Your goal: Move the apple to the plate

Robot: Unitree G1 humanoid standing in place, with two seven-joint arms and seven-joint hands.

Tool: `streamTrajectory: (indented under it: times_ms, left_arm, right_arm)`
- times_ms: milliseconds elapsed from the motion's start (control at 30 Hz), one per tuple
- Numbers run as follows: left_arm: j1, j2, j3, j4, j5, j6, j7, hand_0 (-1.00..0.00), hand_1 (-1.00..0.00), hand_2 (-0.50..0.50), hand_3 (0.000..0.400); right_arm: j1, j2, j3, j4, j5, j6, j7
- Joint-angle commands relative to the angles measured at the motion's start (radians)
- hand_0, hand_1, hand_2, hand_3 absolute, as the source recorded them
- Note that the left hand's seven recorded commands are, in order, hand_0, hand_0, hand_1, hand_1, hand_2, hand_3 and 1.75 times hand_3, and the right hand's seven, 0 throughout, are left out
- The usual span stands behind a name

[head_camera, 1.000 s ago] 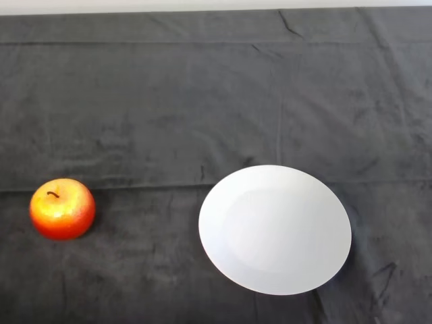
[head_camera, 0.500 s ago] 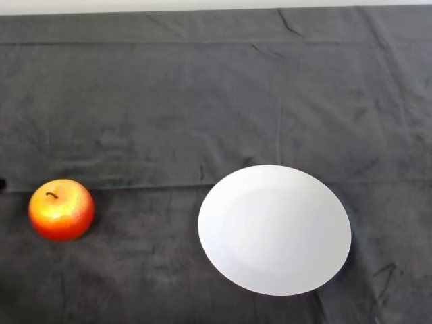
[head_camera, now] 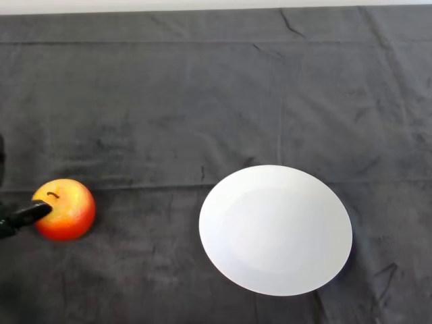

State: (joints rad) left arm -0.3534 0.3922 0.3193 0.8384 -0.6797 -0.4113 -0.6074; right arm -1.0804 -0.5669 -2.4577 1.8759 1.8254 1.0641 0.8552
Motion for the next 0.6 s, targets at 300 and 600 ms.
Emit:
streamTrajectory:
  times_ms: [300, 600]
  left_arm:
    - [0.067, 0.013, -0.064, -0.053, 0.046, 0.049, -0.045, 0.00, 0.00, 0.00, 0.000]
    - [0.069, 0.010, -0.104, -0.033, 0.089, 0.051, -0.041, 0.00, 0.00, 0.00, 0.000]
  right_arm:
    - [-0.003, -0.021, -0.0056, -0.005, -0.0003, 0.012, 0.0027]
    - [-0.003, -0.021, -0.0057, -0.005, -0.0003, 0.011, 0.0019]
